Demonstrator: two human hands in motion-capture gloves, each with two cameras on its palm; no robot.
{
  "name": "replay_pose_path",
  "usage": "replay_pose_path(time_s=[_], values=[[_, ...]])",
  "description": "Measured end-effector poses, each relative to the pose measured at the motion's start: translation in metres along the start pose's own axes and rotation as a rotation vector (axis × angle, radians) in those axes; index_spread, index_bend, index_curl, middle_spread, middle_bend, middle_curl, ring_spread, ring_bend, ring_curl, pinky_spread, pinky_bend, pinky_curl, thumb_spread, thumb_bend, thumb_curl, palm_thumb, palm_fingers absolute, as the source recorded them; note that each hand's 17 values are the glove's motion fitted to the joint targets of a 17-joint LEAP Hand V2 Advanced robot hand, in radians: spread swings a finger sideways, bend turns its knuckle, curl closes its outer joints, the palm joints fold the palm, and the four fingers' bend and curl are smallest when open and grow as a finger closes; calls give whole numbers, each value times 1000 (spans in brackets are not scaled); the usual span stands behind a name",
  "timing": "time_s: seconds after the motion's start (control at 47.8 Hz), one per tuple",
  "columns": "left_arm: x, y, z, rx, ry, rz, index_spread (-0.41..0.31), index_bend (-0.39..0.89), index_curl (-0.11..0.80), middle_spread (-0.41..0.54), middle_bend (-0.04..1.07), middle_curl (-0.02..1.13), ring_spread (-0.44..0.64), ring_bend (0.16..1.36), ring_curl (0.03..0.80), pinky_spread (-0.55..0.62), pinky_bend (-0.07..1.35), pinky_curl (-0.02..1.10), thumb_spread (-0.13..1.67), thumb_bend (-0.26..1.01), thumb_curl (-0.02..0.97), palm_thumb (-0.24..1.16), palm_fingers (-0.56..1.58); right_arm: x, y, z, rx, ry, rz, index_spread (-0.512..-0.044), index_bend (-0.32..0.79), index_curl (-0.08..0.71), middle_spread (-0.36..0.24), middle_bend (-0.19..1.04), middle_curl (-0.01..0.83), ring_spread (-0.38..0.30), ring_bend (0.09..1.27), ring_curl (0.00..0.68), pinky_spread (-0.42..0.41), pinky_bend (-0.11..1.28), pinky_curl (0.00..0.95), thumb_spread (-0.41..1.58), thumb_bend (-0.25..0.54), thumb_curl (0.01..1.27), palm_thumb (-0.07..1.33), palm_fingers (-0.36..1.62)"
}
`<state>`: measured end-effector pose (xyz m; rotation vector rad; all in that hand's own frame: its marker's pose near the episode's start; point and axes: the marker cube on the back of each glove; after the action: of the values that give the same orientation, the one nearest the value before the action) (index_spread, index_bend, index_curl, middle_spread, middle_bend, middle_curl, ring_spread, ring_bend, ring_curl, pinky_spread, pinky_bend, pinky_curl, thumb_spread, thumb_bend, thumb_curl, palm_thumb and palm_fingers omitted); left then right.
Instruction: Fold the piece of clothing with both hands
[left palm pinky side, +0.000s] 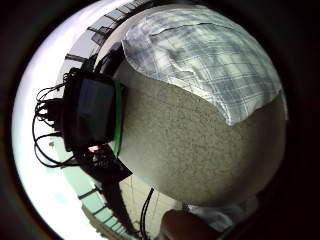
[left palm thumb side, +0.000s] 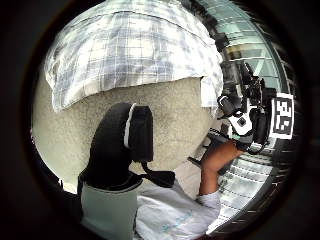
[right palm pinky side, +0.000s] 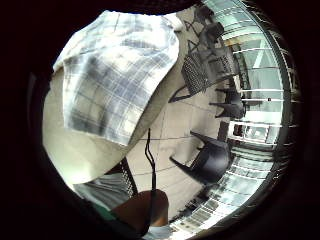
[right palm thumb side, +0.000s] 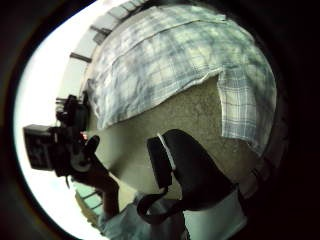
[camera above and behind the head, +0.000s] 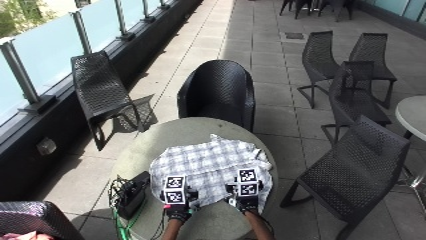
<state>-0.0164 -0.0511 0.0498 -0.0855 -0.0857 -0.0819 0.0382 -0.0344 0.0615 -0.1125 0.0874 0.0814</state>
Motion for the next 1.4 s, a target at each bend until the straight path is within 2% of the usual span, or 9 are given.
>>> replay_pose_path(time_s=[0.188,0.335,0.481,0.607,0.795,0.942,1.151,1.319,1.402], values=[[-5,-27,27,-76,-35,-18,-91,134,271,103,188,333,378,621,258,575,414,183,1152,-11,287,247,38,-4,17,-18,-72,2,-8,-400,130,278,-29,193,299,168,269,243,279,626,260,1144,-9,254,394,52],[5,10,-13,-111,-18,-18,-72,114,260,112,194,338,379,645,266,570,457,202,1150,-13,299,281,14,2,14,-8,-155,23,11,-391,99,254,-20,179,300,161,302,257,227,732,289,1129,-10,270,438,59],[5,3,-7,-102,50,31,-57,143,259,115,204,345,367,661,271,549,492,217,1163,-14,306,296,48,0,18,6,-301,-151,-41,-387,94,231,-19,189,306,130,371,281,174,793,310,1130,-10,281,479,75],[2,4,-13,3,-36,-5,-69,257,312,92,175,335,339,592,248,501,497,218,1199,-9,306,310,192,12,5,8,-126,-96,13,-395,119,223,-64,205,318,44,438,294,111,797,306,1184,6,286,539,201],[-9,-2,-15,93,-182,-87,-122,292,363,-16,179,340,180,596,260,346,471,231,1299,45,319,440,501,16,-12,2,191,-29,24,-401,289,312,-177,237,344,-93,418,295,25,641,264,1301,76,308,697,579],[-16,-62,31,246,-109,28,-191,326,397,-129,191,349,0,563,269,150,462,250,1317,104,350,594,796,40,-77,35,478,97,8,-377,286,349,-224,239,360,-183,415,305,-53,581,258,1306,145,350,870,873],[-15,-33,12,117,25,99,-255,188,400,-254,263,405,-205,566,315,-70,380,282,1266,125,382,738,1110,43,-40,34,195,69,-158,-347,144,357,-255,278,401,-265,496,359,-182,563,293,1264,179,387,1013,1251],[-12,14,-18,-230,192,324,-274,157,402,-300,321,447,-276,572,348,-137,310,301,1246,112,388,790,1174,58,12,-21,-139,-4,-322,-339,138,352,-264,346,433,-288,573,394,-227,534,310,1226,159,382,1045,1302],[-13,21,-40,-300,224,399,-268,136,399,-308,333,458,-294,582,361,-152,300,313,1256,111,387,816,1177,66,8,-53,-230,-54,-358,-338,141,351,-264,386,448,-287,607,407,-230,500,311,1218,145,375,1051,1298]])
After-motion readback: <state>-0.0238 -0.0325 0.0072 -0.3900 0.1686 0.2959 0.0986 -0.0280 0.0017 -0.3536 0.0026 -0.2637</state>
